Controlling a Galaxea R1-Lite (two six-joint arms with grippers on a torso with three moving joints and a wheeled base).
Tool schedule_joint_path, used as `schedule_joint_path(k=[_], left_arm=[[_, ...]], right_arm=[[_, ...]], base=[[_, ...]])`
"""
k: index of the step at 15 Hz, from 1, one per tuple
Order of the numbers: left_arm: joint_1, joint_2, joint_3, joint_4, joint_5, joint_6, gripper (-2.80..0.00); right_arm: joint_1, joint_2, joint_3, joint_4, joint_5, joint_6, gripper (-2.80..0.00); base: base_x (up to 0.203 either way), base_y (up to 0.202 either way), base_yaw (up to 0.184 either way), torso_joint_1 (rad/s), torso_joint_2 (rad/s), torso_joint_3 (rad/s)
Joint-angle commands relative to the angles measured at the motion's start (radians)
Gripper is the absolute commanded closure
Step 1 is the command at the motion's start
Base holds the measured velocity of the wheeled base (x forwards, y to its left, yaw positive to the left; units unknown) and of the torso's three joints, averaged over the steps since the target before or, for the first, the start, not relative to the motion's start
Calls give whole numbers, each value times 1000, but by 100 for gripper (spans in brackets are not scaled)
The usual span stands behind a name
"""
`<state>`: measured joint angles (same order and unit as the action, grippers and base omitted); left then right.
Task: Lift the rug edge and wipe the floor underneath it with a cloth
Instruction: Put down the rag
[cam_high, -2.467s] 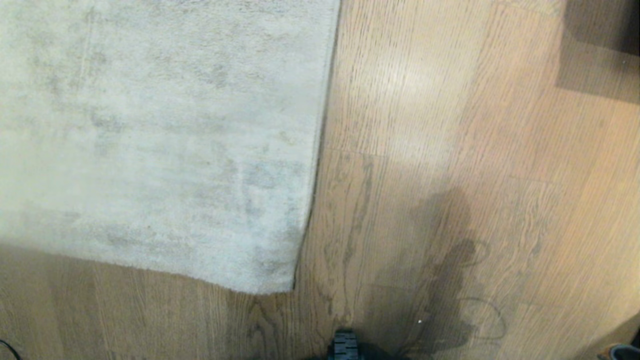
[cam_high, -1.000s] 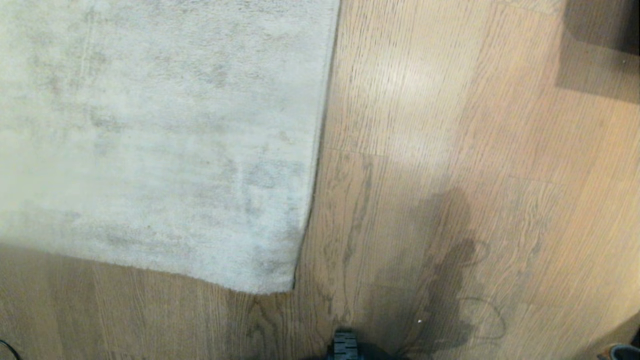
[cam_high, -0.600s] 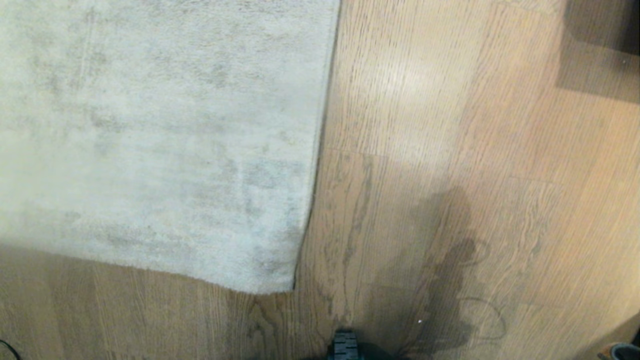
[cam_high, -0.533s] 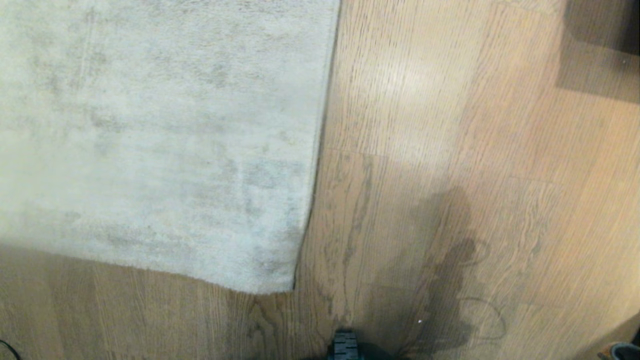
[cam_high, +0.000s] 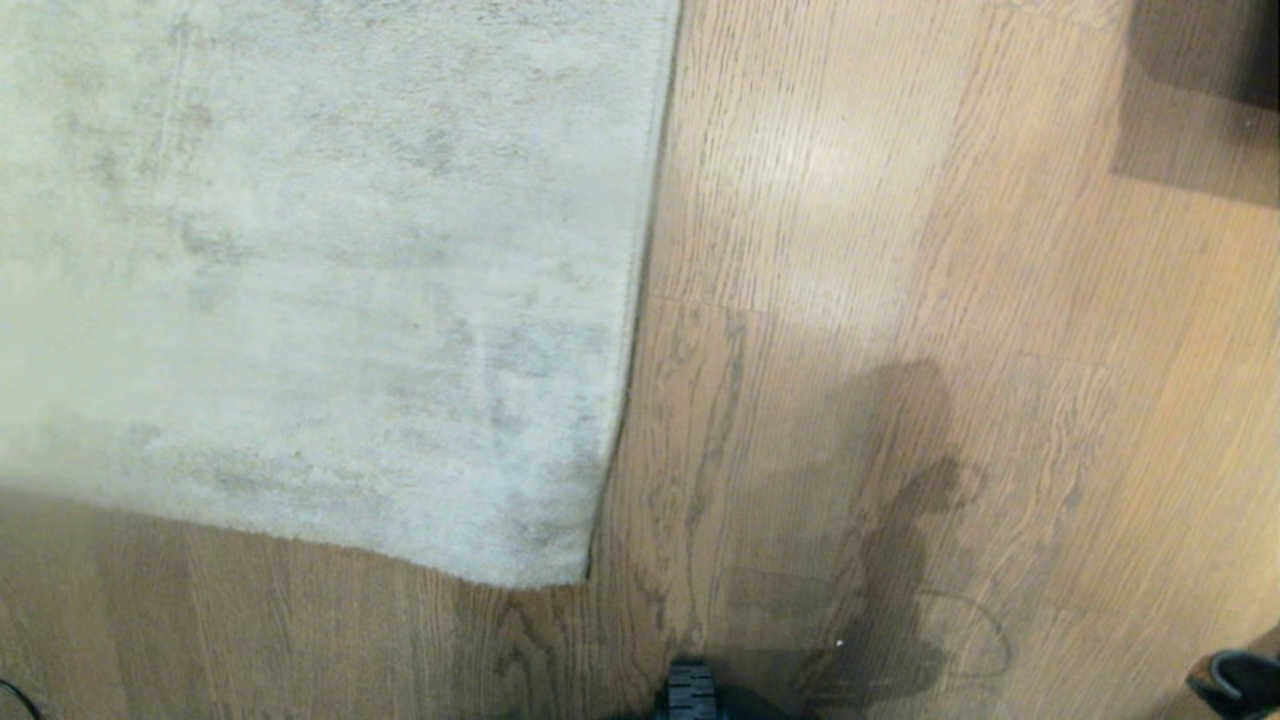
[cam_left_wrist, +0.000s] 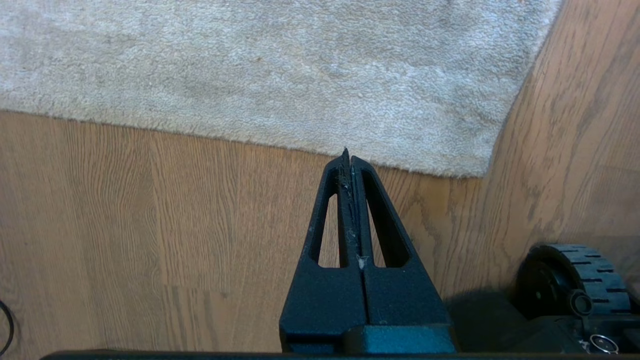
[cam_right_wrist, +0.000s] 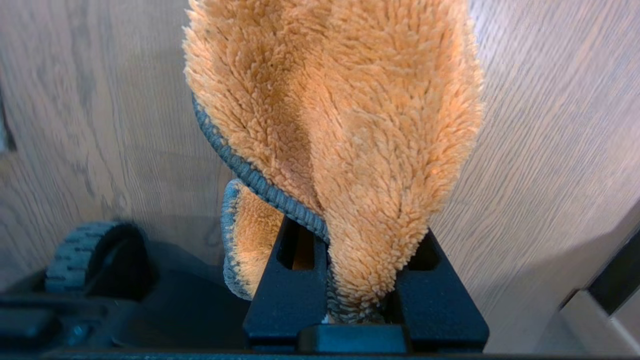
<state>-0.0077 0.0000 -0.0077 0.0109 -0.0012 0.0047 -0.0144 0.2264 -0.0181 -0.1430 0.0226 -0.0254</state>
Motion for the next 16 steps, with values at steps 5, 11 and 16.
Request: schedule_joint_path(k=[5,11,16], left_arm=[[0,0,0,0,0,0,0],[0,0,0,0,0,0,0],[0,0,0,0,0,0,0]], right_arm=[[-79,240,-41,-58,3,25,0],[-122,628,-114,-304,2,107,0],[-270,818,-290,-430,5,142,0]], base=[[0,0,0,0,0,0],[0,0,0,0,0,0],[0,0,0,0,0,0]])
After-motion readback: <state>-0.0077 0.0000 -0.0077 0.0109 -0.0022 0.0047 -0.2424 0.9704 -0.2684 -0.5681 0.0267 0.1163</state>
